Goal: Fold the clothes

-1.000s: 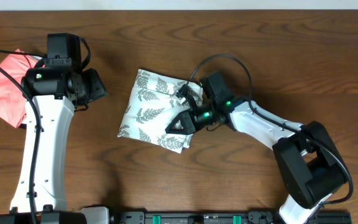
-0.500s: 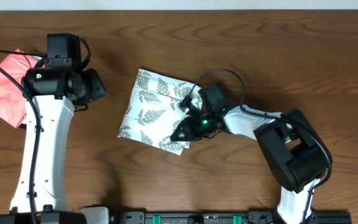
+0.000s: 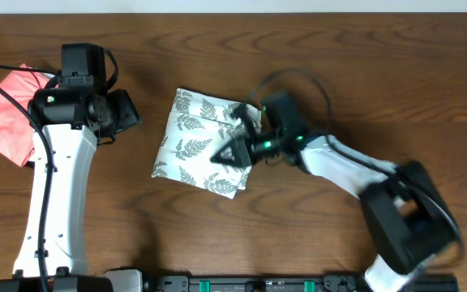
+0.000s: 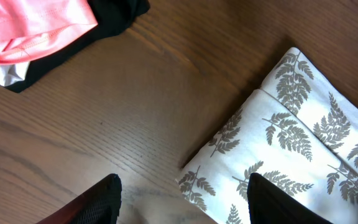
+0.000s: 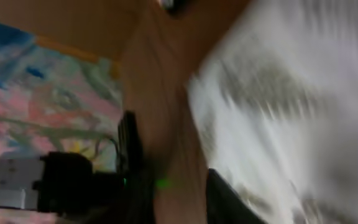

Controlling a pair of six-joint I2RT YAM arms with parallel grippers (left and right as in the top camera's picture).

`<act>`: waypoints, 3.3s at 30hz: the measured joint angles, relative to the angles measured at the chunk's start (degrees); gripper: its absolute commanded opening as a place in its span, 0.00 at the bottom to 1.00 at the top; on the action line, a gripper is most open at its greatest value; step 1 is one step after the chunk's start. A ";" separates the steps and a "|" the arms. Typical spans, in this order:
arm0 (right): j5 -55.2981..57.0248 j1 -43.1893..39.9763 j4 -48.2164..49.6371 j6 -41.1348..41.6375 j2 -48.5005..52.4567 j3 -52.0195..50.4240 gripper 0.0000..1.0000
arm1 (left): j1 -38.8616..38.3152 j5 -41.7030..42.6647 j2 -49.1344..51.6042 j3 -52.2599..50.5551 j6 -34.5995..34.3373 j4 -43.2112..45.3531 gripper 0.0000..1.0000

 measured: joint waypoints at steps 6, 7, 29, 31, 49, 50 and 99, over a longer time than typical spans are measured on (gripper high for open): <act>9.20 -4.33 1.68 -0.52 -7.82 3.41 0.32 | 0.00 0.00 0.00 0.00 0.00 0.00 0.66; 11.15 -5.29 1.64 -0.55 -7.65 3.45 0.31 | 0.00 0.02 0.00 0.00 0.00 0.00 0.66; 20.46 -7.69 6.03 -1.07 16.24 3.72 0.27 | 0.00 0.02 0.00 0.00 -0.02 -1.05 0.71; 19.58 -7.69 6.03 -1.57 16.15 3.72 0.30 | 0.00 0.00 0.00 0.00 0.00 -1.07 0.71; 28.59 -9.53 -2.54 -11.58 -3.91 3.65 0.13 | 0.00 0.09 0.00 0.00 0.00 -1.22 0.72; 28.98 -9.53 -2.67 -12.44 -2.95 3.65 0.11 | 0.00 0.13 0.00 0.00 -0.02 -1.27 0.72; 20.61 -4.61 -41.68 -31.01 18.49 20.22 0.18 | 0.00 0.20 1.18 0.00 0.00 -4.68 0.79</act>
